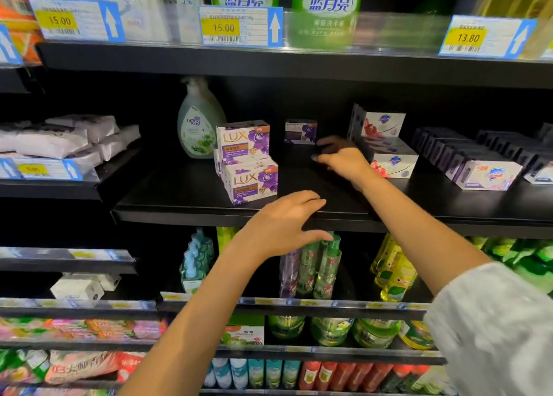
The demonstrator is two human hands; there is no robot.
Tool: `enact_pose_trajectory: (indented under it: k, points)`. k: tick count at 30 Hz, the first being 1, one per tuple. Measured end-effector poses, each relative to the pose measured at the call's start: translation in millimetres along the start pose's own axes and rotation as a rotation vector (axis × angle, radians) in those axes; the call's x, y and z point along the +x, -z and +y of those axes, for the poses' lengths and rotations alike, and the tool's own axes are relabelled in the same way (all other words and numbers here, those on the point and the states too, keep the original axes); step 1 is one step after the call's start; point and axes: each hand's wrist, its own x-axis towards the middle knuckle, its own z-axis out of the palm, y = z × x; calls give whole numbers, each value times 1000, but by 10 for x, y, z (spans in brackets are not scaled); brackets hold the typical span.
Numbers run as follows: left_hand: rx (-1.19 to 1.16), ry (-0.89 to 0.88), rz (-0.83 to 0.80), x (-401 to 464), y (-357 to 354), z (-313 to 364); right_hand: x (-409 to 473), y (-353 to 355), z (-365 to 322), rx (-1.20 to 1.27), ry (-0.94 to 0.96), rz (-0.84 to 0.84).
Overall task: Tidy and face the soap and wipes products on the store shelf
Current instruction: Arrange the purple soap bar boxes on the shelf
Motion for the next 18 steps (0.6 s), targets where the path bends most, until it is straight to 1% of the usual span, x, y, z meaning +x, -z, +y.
enact_pose_trajectory:
  k: [2, 6, 9, 13, 18]
  points:
    - [29, 24, -29, 74, -13, -51, 173, -47, 7, 23, -26, 13]
    - [10, 69, -43, 93, -29, -103, 493, -130, -6, 13, -45, 58]
    - [-5, 71, -49, 109, -14, -108, 717, -203, 56, 67, -55, 100]
    - [-16, 76, -47, 139, -36, -138, 1017, -305, 126, 160, -87, 112]
    - [-40, 84, -19, 154, -110, -179, 1322, -378, 155, 89, -89, 113]
